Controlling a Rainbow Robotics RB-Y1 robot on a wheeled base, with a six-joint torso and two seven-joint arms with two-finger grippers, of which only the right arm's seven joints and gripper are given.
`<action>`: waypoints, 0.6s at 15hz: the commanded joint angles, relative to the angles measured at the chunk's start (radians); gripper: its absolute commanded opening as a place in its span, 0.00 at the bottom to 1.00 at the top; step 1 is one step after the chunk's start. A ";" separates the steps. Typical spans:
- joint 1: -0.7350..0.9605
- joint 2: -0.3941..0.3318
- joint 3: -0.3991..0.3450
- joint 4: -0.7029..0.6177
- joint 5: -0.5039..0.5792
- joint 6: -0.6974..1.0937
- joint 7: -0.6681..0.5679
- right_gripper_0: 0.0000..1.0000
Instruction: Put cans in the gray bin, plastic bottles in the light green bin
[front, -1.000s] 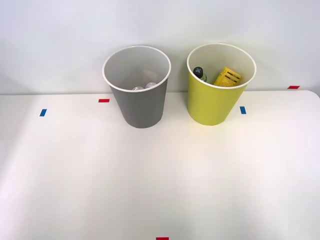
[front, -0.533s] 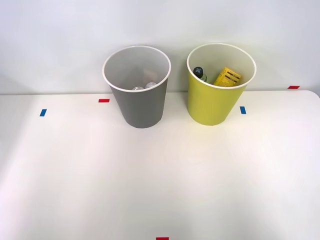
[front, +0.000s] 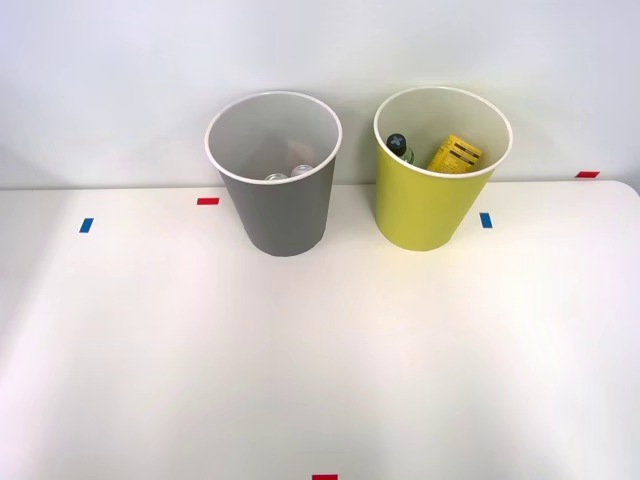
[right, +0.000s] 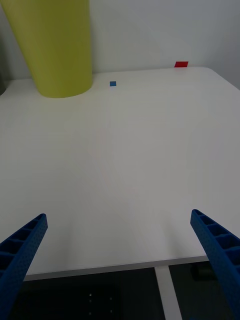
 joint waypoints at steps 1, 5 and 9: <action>-0.048 0.012 0.007 -0.020 0.002 0.035 0.002 1.00; -0.048 0.012 0.007 -0.020 0.002 0.035 0.002 1.00; -0.048 0.012 0.007 -0.020 0.002 0.035 0.002 1.00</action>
